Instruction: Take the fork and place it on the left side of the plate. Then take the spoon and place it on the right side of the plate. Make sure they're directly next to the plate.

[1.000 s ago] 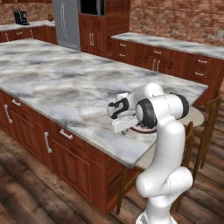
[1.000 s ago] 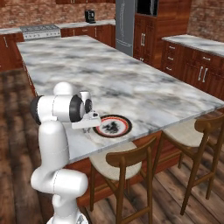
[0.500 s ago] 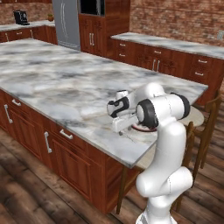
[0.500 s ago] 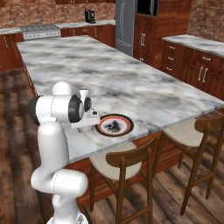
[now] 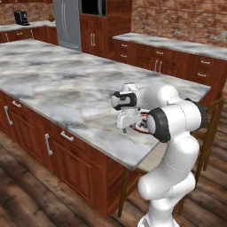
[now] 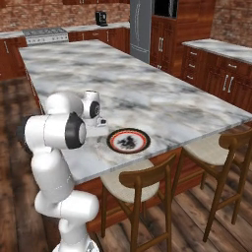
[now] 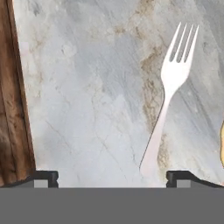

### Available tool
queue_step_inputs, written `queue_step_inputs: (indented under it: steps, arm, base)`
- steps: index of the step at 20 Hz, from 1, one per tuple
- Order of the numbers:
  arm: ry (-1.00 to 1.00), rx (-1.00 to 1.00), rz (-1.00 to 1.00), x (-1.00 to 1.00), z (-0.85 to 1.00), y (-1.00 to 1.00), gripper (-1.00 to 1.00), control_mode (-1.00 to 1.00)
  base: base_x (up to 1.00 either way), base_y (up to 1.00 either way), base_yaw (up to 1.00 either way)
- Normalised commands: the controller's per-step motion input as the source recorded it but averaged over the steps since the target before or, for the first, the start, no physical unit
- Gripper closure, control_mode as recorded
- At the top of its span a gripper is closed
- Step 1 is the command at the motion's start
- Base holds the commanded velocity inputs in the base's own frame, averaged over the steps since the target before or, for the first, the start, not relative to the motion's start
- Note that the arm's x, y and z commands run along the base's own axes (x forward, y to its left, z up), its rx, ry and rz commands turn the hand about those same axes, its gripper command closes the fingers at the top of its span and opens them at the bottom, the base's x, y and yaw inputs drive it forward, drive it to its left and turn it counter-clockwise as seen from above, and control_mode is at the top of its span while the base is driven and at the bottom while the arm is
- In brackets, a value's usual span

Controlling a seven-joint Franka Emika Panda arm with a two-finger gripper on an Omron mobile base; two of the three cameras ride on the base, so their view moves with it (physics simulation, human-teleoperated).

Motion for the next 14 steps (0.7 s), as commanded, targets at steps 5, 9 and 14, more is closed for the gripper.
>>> queue_step_inputs:
  steps: [5, 9, 14]
  arm:
    - [-0.07, -0.01, 0.00, -0.98, 0.39, 0.06, -1.00, -1.00]
    - [-0.10, 0.00, 0.00, -0.95, 0.60, 0.01, -1.00, -1.00]
    - [-0.28, 0.00, 0.00, -1.00, 0.40, 0.05, -1.00, -1.00]
  base:
    - [0.00, 0.00, 0.00]
    - [0.00, 0.00, 0.00]
    - [0.00, 0.00, 0.00]
